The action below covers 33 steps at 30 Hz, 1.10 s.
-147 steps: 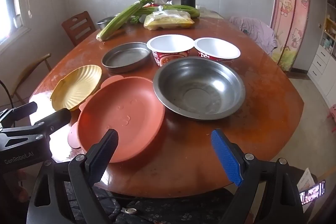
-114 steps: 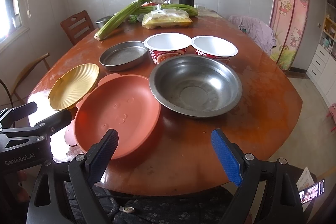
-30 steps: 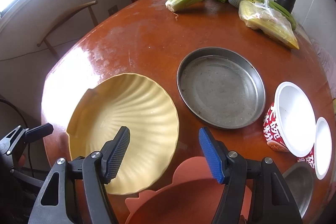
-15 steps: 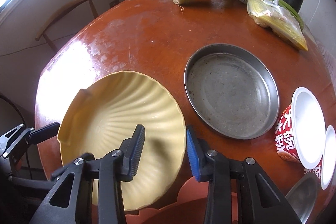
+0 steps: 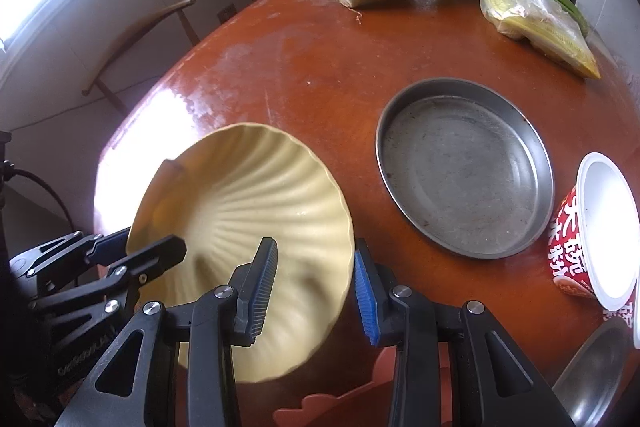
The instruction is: Organize plates and bowls
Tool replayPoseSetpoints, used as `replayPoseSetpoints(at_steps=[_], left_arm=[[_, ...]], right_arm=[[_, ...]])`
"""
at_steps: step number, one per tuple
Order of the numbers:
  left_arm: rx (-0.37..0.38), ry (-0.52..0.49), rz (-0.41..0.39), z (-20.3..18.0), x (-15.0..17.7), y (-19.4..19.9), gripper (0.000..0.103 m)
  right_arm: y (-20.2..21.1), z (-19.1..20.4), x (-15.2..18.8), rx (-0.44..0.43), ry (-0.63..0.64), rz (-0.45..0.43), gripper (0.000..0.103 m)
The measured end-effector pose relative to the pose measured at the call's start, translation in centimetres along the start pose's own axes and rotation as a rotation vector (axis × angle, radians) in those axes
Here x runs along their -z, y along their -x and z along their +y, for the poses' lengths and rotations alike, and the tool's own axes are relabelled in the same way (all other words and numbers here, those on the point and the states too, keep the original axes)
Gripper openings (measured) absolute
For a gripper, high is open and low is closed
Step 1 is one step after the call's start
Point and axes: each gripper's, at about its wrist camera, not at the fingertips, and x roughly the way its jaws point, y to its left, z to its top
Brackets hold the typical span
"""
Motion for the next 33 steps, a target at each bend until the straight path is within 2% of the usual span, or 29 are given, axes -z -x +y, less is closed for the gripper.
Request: replayPoseSetpoints(at_steps=[4,9,16,24,33], left_arm=[[-0.036,-0.037,-0.033,0.0,-1.7,0.5,0.032],[-0.034,-0.04,-0.057,0.3,-4.1,0.1,0.032],[-0.034,-0.065,-0.034,0.3,-5.9,-2.2,0.032],[-0.033,-0.065,-0.015,0.9,-6.7,-4.3,0.032],[-0.038,-0.088,-0.023,0.7,-6.5,-4.7,0.033]], right_arm=[[0.8,0.7,-0.9,-0.004,-0.011,-0.032,0.039],[0.5,0.7,-2.0,0.006,-0.048,-0.058,0.039],[-0.3,0.0,-2.6,0.01,-0.097,-0.065,0.04],[-1.7,-0.2,-2.6,0.018,-0.104,-0.032,0.04],[-2.2,-0.4,-2.4,0.017,-0.112,-0.014,0.04]])
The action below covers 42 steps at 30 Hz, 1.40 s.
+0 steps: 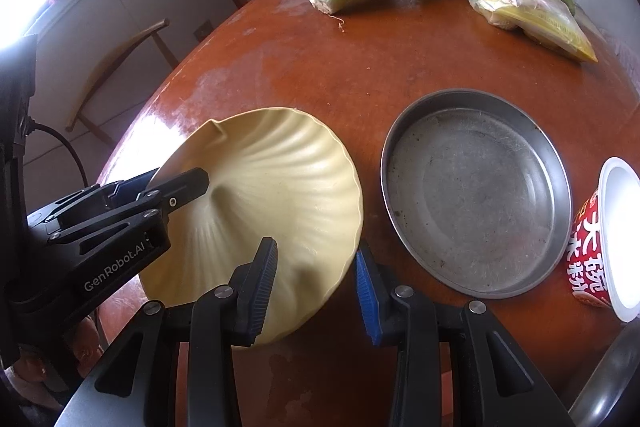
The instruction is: Organize plates and bowls
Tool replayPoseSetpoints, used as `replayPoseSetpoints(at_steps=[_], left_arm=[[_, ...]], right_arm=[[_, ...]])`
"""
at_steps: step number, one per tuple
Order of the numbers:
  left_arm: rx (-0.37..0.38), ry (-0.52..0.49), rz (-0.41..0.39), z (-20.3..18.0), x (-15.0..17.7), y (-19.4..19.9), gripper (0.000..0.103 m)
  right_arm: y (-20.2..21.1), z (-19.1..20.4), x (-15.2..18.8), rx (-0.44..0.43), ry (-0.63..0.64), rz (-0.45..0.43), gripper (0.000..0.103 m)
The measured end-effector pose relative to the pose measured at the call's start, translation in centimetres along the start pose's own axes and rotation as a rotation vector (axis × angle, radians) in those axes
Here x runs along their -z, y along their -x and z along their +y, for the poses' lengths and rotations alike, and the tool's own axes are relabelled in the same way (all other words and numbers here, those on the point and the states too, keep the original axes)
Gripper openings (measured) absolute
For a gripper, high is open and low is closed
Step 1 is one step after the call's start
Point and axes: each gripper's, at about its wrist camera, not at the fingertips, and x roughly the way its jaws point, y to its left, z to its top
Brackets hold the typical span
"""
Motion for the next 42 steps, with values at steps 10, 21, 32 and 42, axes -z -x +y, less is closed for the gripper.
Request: replayPoseSetpoints(at_steps=[10,21,32,42], left_arm=[[-0.008,-0.001,-0.028,0.3,0.1,0.8,0.051],[-0.027,0.002,-0.089,0.2,0.5,4.4,0.062],[0.002,-0.058,-0.149,-2.9,2.0,8.8,0.062],[0.047,-0.136,-0.165,-7.4,4.7,11.3,0.063]], right_arm=[[0.7,-0.3,0.1,0.01,-0.005,-0.021,0.04],[4.0,-0.8,0.7,0.051,0.0,-0.107,0.042],[10.5,-1.2,2.6,0.086,0.035,-0.256,0.05],[15.0,-3.3,6.6,0.07,0.007,-0.315,0.051]])
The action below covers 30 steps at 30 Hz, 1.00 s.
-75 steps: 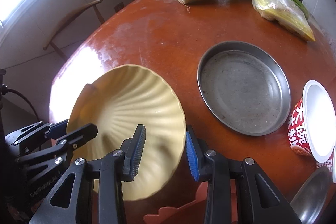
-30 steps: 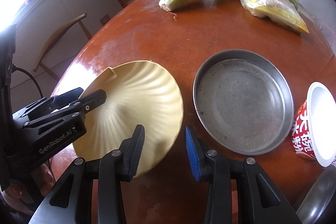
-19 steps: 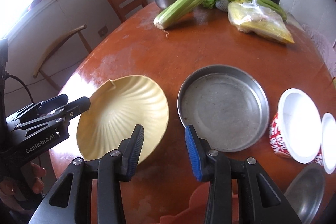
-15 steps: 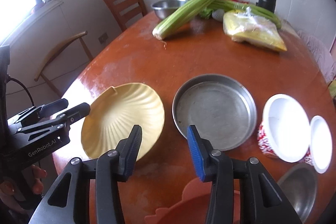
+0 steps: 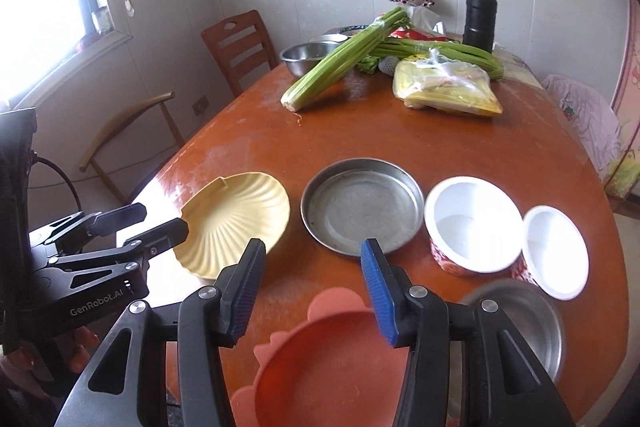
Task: Organize plates and bowls
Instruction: 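Move both grippers to the rim of the orange bear-shaped plate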
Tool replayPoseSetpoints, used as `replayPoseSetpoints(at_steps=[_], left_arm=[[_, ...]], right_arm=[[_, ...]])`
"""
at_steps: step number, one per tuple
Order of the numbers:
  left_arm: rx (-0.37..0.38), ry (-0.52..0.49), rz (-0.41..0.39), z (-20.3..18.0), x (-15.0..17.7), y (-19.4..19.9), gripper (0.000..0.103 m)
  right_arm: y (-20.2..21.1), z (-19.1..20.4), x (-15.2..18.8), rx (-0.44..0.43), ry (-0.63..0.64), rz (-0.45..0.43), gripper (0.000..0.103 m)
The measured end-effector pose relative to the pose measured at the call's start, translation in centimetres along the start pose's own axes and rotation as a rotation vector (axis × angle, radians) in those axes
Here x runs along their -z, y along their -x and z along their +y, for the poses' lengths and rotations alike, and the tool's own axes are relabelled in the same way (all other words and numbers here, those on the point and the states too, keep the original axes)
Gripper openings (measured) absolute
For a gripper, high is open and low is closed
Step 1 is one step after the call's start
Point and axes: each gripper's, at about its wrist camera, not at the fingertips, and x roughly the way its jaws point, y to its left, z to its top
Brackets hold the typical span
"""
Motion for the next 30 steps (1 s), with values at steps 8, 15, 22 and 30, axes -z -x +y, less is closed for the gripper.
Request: replayPoseSetpoints(at_steps=[8,15,22,30], left_arm=[[0.05,-0.055,0.029,-3.8,2.2,0.2,0.063],[0.087,-0.092,0.056,-6.1,3.9,0.1,0.063],[0.089,-0.106,0.094,-7.2,5.3,-1.0,0.063],[0.1,-0.118,0.144,-8.0,6.3,-2.5,0.063]], right_arm=[[3.6,-2.0,3.6,-0.003,-0.025,-0.007,0.051],[5.4,-3.3,7.1,0.002,-0.032,0.0,0.051],[6.0,-3.7,10.7,0.012,-0.019,0.048,0.051],[5.4,-4.4,13.1,-0.004,-0.057,0.094,0.051]])
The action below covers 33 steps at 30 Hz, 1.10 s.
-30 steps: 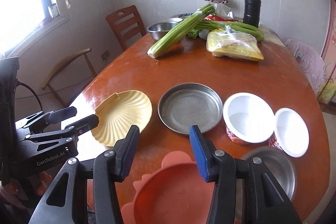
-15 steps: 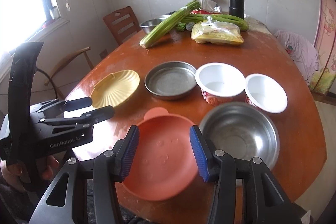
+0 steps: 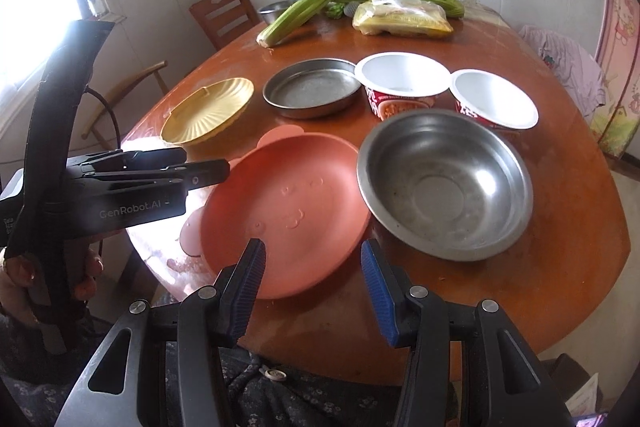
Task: Organize plates and bowls
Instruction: 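Move both grippers to the rim of the orange bear-shaped plate, then grasp the orange plate rim with both grippers and lift it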
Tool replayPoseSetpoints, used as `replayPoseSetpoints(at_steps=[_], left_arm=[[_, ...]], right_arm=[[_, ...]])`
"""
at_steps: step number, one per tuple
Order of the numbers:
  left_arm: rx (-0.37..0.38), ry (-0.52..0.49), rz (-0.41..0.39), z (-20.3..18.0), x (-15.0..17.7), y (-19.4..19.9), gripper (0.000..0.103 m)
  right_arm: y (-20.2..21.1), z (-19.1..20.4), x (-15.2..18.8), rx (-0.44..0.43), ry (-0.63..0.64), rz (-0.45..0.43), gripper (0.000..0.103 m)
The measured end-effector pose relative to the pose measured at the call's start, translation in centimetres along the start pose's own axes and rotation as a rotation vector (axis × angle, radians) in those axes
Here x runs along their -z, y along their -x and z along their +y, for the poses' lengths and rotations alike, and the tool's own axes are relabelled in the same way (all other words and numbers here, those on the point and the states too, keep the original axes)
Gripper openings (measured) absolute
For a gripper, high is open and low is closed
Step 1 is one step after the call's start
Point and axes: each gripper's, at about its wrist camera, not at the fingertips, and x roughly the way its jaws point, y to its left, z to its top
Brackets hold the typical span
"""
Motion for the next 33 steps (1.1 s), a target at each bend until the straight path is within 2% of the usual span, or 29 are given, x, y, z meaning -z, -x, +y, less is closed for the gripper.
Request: replayPoseSetpoints(at_steps=[12,19,25,29,33], left_arm=[[-0.004,-0.008,0.041,-0.9,0.7,-1.9,0.063],[-0.02,-0.055,0.039,-1.7,0.8,-2.4,0.063],[-0.026,-0.075,0.052,-2.1,0.9,-3.0,0.063],[-0.027,-0.08,0.056,-2.1,1.0,-3.2,0.06],[-0.025,-0.079,0.059,-2.0,1.1,-3.2,0.058]], right_arm=[[-3.0,-0.3,0.1,0.018,-0.028,0.053,0.051],[-4.4,-0.1,-0.5,0.038,-0.024,0.047,0.051],[-5.8,0.1,-0.5,0.036,-0.018,0.083,0.051],[-6.4,0.4,-0.5,0.04,-0.002,0.097,0.045],[-6.6,0.6,-0.6,0.053,0.009,0.099,0.045]])
